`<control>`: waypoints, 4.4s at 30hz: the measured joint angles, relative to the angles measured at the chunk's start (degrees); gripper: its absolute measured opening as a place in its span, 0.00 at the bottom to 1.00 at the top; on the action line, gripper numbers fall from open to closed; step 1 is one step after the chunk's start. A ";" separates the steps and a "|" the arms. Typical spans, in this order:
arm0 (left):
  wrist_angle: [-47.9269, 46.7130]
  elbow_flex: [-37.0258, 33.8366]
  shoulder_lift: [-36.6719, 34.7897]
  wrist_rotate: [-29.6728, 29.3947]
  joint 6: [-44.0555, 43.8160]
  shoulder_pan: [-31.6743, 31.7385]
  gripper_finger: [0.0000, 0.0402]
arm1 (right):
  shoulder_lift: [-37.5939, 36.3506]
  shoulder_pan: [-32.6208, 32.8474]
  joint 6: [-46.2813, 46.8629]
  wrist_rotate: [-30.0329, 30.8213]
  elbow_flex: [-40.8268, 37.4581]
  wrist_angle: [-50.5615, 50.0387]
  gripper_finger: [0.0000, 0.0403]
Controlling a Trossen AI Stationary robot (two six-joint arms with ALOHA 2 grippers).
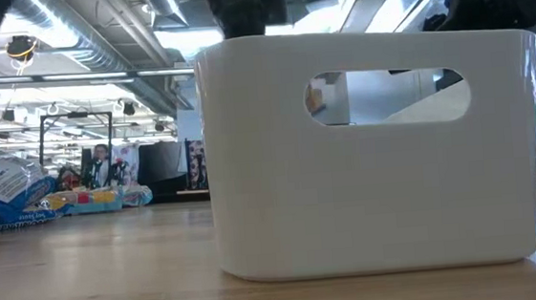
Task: Sort Maruchan noodles
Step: Put the blue noodle pack into the transparent bin, then adjust the transparent bin
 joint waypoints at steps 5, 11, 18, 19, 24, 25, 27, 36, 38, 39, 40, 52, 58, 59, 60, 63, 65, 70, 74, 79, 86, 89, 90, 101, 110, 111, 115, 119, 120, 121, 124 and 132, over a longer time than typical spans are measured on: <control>-4.42 6.32 6.05 -0.06 1.69 -0.87 0.12 | 0.00 -0.02 1.76 0.12 0.00 -1.07 0.62; -3.67 6.25 7.71 -0.03 2.96 -1.45 0.12 | 0.00 0.00 2.36 0.10 0.00 -1.13 0.62; -2.95 4.58 7.71 -1.06 4.26 -0.98 0.12 | 0.02 0.00 2.71 0.12 0.00 -0.86 0.62; -2.95 4.21 7.71 -1.08 4.26 -0.83 0.12 | 0.02 -0.02 2.82 0.12 0.00 -0.85 0.62; -2.35 2.26 7.71 -1.15 4.23 -0.06 0.12 | 0.02 0.00 3.83 0.12 0.00 -0.84 0.62; -2.31 1.84 7.71 -1.15 4.22 0.07 0.12 | 0.02 -0.01 3.85 0.12 0.00 -0.77 0.62; -1.22 0.80 7.71 -1.15 4.22 0.25 0.12 | 0.04 0.00 3.85 0.11 0.00 -0.69 0.62; 0.33 -3.05 7.71 -1.61 4.28 0.88 0.12 | 0.09 0.00 3.94 0.23 0.00 -0.69 0.62; 0.87 -3.63 7.71 -1.63 4.72 1.17 0.12 | 0.09 -0.01 3.94 0.26 0.00 -0.69 0.62; 1.45 -3.99 7.82 -1.61 5.15 1.22 0.12 | 0.09 -0.01 3.94 0.27 0.00 -0.69 0.62; 1.83 -4.02 8.40 -1.62 5.41 1.22 0.12 | 0.09 0.00 3.94 0.29 0.00 -0.70 0.62; 0.98 -3.78 13.04 -1.25 8.94 0.93 0.12 | 0.13 0.00 4.18 0.19 0.00 -0.71 0.62; 1.86 -2.28 12.75 -8.03 11.26 0.35 0.12 | 0.15 0.00 4.18 0.16 0.00 -0.67 0.62; 1.50 -1.83 12.76 -8.83 11.81 0.35 0.14 | 0.36 0.00 4.18 0.16 0.02 -0.56 0.62; 1.52 -1.38 12.76 -9.47 12.60 0.21 0.15 | 0.57 -0.02 4.18 0.15 0.02 -0.56 0.62; 2.09 -0.42 12.73 -12.04 15.04 -0.30 0.20 | 1.47 0.00 4.35 0.13 0.11 -0.25 0.62; 2.02 0.01 12.72 -13.59 16.02 -0.49 0.24 | 2.31 -0.02 4.46 0.10 0.11 -0.43 0.62; 2.60 0.13 12.70 -13.90 18.38 0.24 0.31 | 4.97 -0.02 4.26 0.12 0.09 1.32 0.62; 5.58 0.13 12.68 -14.68 19.29 1.08 0.32 | 6.47 0.00 4.26 0.10 0.09 2.12 0.62; 6.69 0.13 12.63 -19.58 21.82 1.71 0.33 | 7.11 -0.02 4.20 0.10 0.09 2.52 0.62; 7.60 0.16 13.07 -15.83 20.94 2.50 0.33 | 7.10 -0.01 4.03 0.10 0.09 2.94 0.62; 7.69 0.16 12.83 -16.79 20.70 1.73 0.33 | 7.10 -0.01 3.85 0.12 0.09 2.98 0.62; 7.90 0.16 12.69 -17.82 20.71 1.44 0.33 | 7.11 -0.01 3.83 0.10 0.07 3.01 0.62; 2.38 0.18 5.82 -14.64 11.40 0.77 0.33 | 7.10 -0.02 3.38 1.11 0.02 3.85 0.62; 5.82 -28.80 -15.41 -5.28 -7.67 4.55 0.32 | 9.36 -3.14 1.85 9.21 -0.02 4.11 0.62; 8.70 -33.44 -17.94 -6.39 -9.21 4.50 0.32 | 9.91 -4.84 1.84 7.66 -0.02 4.84 0.62; 23.93 -49.54 -25.49 -8.50 -14.68 4.70 0.32 | 13.39 -12.70 0.80 -2.32 -0.02 10.05 0.62; 39.51 -58.84 -27.04 -7.67 -19.82 4.56 0.32 | 18.06 -20.66 0.33 -10.66 0.02 16.05 0.62; 42.43 -60.09 -27.04 -7.59 -21.33 4.59 0.32 | 19.47 -22.51 0.14 -12.32 0.02 17.35 0.62; 45.38 -61.02 -26.74 -7.65 -22.59 4.56 0.32 | 20.70 -24.31 -0.23 -14.33 0.02 18.06 0.62; 51.60 -63.21 -24.55 -7.90 -23.02 4.30 0.32 | 25.00 -28.74 -0.86 -19.96 0.09 21.81 0.62; 57.72 -63.78 -17.16 -7.47 -22.82 3.94 0.32 | 36.27 -34.34 -0.92 -27.20 0.11 32.54 0.62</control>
